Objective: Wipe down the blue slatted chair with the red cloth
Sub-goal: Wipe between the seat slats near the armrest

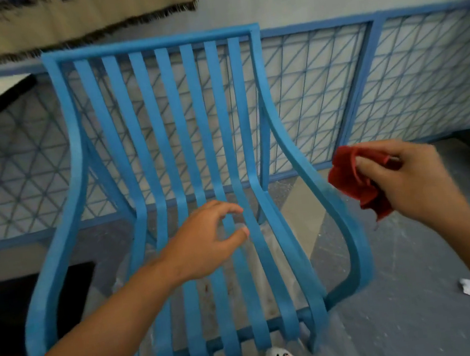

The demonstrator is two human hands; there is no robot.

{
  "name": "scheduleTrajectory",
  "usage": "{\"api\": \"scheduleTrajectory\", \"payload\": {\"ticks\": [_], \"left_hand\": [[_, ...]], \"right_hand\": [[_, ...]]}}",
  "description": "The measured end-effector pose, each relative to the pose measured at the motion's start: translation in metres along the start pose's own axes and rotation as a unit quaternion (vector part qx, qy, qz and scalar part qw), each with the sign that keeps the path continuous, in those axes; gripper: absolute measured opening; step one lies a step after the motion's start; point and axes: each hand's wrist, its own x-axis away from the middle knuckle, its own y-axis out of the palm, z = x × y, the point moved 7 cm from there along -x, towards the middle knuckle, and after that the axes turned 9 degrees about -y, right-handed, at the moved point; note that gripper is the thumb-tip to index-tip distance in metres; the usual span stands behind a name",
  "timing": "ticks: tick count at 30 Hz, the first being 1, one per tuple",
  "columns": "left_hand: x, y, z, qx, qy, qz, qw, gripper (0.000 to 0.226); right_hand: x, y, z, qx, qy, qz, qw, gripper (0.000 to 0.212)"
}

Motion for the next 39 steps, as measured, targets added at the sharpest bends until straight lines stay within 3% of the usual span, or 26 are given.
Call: {"api": "scheduleTrajectory", "payload": {"ticks": [6,10,14,20,25,29,35,39], "left_hand": [[0.049,-0.064,0.02,0.17,-0.03,0.049,0.984,0.026],[0.079,-0.083,0.026,0.256,-0.038,0.038,0.965,0.032],[0.109,-0.106,0.016,0.317,-0.042,0.058,0.946,0.05],[0.148,-0.144,-0.025,0.309,-0.084,0.153,0.935,0.052],[0.168,-0.177,-0.05,0.265,-0.118,0.201,0.936,0.022],[0.174,-0.194,-0.08,0.268,-0.147,0.176,0.936,0.017],[0.185,-0.213,-0.151,0.269,-0.209,0.199,0.919,0.024],[0.182,-0.198,-0.212,0.251,-0.25,0.197,0.914,0.017]], "right_hand": [[0.011,0.049,-0.103,-0.048,-0.084,-0.066,0.993,0.018],[0.03,0.113,-0.137,-0.156,-0.061,-0.094,0.981,0.014],[0.054,0.168,-0.171,-0.21,-0.048,-0.105,0.971,0.029],[0.073,0.221,-0.219,-0.27,-0.039,-0.186,0.944,0.024],[0.09,0.257,-0.248,-0.313,-0.013,-0.304,0.9,0.053],[0.091,0.273,-0.255,-0.336,-0.008,-0.359,0.87,0.039],[0.07,0.295,-0.216,-0.303,-0.01,-0.32,0.897,0.017],[0.067,0.332,-0.175,-0.262,0.008,-0.32,0.91,0.026]]}}
